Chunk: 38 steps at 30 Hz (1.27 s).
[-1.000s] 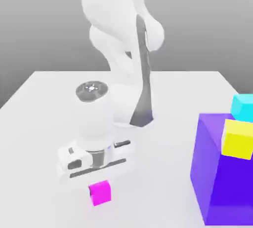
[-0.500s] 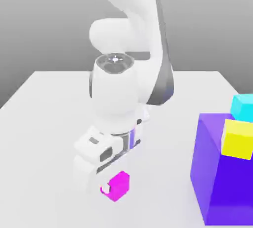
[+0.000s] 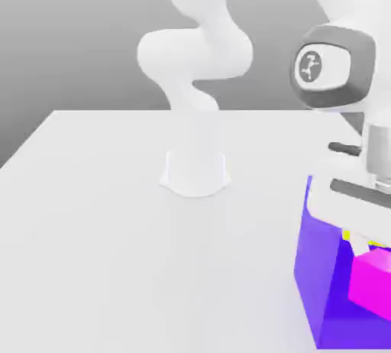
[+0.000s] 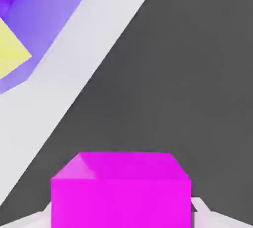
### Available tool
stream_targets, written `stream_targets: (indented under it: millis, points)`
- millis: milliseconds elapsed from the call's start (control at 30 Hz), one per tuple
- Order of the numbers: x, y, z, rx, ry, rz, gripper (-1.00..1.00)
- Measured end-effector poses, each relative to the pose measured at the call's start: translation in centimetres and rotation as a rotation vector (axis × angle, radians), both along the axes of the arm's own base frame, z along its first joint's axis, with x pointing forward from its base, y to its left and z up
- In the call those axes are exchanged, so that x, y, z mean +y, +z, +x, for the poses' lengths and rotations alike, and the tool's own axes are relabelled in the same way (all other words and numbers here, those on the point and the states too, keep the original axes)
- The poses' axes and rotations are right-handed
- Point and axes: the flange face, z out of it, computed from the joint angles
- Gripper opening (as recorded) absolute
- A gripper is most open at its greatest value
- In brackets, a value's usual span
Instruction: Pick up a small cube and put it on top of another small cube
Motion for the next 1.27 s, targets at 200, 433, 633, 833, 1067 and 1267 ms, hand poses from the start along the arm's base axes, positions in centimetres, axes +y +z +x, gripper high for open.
stream_targets:
  millis: [200,433,633,833,1067,1267]
  points:
    - [6.1,2.4,-5.8,0.04,-0.213,0.04,-1.0]
    - [11.2,5.1,-13.8,0.094,-0.506,0.107,-1.0]
    - [13.8,7.8,-20.8,0.156,-0.766,0.172,-1.0]
    - [8.9,9.1,-20.7,0.185,-1.164,0.223,-1.0]
    - [3.3,5.4,-19.2,0.208,-1.489,0.261,-1.0]
    - [3.2,4.1,-19.2,0.209,-1.492,0.261,1.0]
